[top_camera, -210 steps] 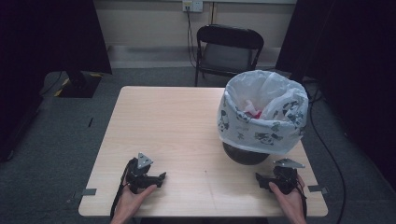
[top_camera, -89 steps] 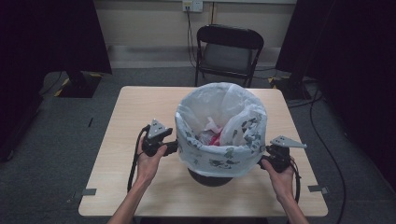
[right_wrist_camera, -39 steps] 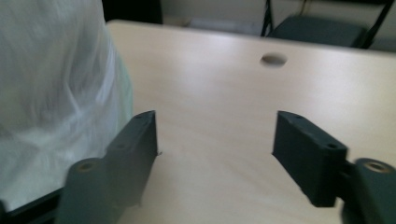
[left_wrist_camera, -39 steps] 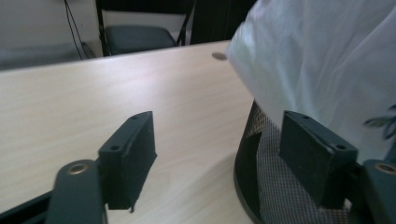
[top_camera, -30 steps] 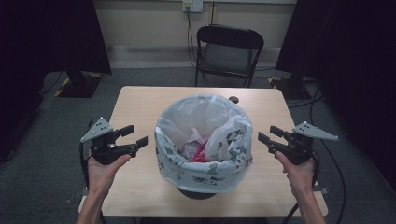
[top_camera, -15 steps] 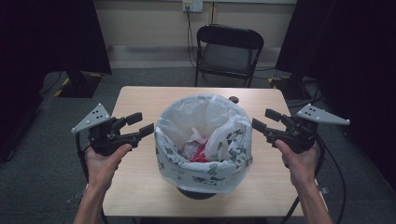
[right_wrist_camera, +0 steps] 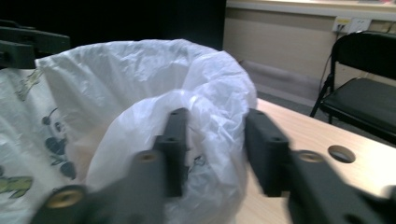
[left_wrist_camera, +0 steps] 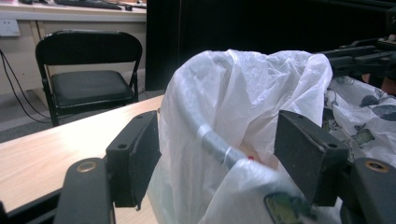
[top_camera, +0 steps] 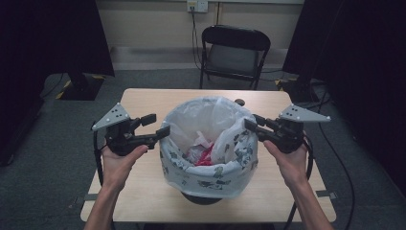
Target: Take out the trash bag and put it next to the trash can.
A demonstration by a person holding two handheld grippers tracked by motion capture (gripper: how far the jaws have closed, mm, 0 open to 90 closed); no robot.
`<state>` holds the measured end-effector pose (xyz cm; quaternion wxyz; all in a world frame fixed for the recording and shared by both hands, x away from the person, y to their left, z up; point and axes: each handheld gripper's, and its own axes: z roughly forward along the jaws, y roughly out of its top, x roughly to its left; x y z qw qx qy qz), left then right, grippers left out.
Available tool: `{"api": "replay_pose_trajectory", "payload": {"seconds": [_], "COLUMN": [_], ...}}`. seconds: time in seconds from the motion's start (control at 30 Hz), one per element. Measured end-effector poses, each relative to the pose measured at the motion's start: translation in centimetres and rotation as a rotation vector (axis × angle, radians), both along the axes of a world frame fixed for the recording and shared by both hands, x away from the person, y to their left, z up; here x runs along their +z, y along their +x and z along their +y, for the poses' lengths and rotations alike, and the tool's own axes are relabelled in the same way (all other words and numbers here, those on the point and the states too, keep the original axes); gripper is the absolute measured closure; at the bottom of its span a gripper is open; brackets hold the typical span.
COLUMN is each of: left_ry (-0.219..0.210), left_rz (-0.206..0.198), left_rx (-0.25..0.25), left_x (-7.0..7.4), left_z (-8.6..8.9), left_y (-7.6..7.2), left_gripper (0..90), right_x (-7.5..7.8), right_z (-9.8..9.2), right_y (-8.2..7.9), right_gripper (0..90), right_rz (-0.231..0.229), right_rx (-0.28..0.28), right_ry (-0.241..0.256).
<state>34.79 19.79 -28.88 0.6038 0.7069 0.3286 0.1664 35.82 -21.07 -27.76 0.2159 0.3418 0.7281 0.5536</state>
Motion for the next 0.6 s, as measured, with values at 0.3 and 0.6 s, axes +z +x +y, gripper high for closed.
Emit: {"api": "replay_pose_trajectory", "payload": {"seconds": [0.3, 0.6], "left_ry": [0.029, 0.049], "left_rz": [-0.051, -0.098], "left_rx": [-0.078, -0.154], "left_x": [2.5, 5.1], "left_z": [-2.9, -6.1], "left_y": [-0.7, -0.9], "left_gripper": [32.0, 34.0], "right_x": [2.0, 5.6], "right_z": [0.5, 2.1], "right_y": [0.1, -0.9], "right_gripper": [90.0, 90.0], "right_rz": [0.008, -0.057], "right_rx": [0.094, 0.159], "right_ry": [0.065, 0.120]}}
